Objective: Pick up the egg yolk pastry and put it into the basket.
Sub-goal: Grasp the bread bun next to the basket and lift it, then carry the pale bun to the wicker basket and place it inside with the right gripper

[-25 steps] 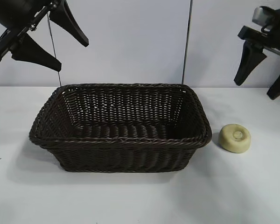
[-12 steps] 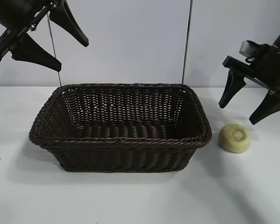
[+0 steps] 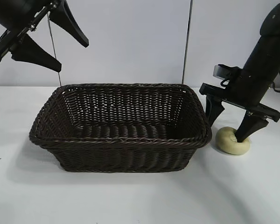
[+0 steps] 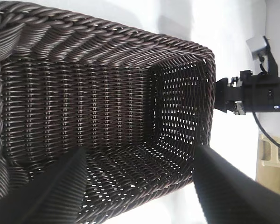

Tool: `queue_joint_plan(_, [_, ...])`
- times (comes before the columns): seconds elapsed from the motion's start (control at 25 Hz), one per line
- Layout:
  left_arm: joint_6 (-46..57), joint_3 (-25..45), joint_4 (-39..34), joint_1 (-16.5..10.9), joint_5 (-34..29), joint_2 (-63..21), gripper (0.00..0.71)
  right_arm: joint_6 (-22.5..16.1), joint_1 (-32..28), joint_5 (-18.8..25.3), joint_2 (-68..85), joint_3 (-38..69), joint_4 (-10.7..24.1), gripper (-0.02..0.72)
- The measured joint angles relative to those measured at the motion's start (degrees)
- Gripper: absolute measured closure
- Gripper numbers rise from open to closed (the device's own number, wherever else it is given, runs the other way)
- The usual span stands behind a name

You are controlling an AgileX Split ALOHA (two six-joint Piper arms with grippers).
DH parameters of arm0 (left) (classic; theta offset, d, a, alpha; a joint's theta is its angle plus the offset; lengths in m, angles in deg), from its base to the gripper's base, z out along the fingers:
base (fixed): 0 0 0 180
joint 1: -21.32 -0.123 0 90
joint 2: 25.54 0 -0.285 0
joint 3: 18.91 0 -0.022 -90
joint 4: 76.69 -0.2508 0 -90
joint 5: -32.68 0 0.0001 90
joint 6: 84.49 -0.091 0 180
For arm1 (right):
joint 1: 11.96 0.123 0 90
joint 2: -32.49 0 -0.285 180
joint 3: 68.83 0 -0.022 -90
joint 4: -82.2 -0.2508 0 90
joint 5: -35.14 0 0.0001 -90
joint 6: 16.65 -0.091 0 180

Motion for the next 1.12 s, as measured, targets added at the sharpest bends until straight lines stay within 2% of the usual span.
queue_joint_plan(0.16, [0.0,0.0,0.0,0.0,0.0,0.0,0.232,0.0,0.0,0.6,0.0,0.0,0.6,0.552])
queue_joint_plan(0.28, [0.0,0.0,0.0,0.0,0.0,0.0,0.232,0.1,0.0,1.0,0.7,-0.1,0.7,0.612])
queue_joint_plan(0.68, [0.0,0.0,0.0,0.0,0.0,0.0,0.232,0.2,0.0,8.7,5.6,-9.5,1.0,0.632])
queue_joint_plan(1.12, [0.0,0.0,0.0,0.0,-0.1,0.0,0.232,0.2,0.0,10.1,14.6,-14.9,-1.5,0.636])
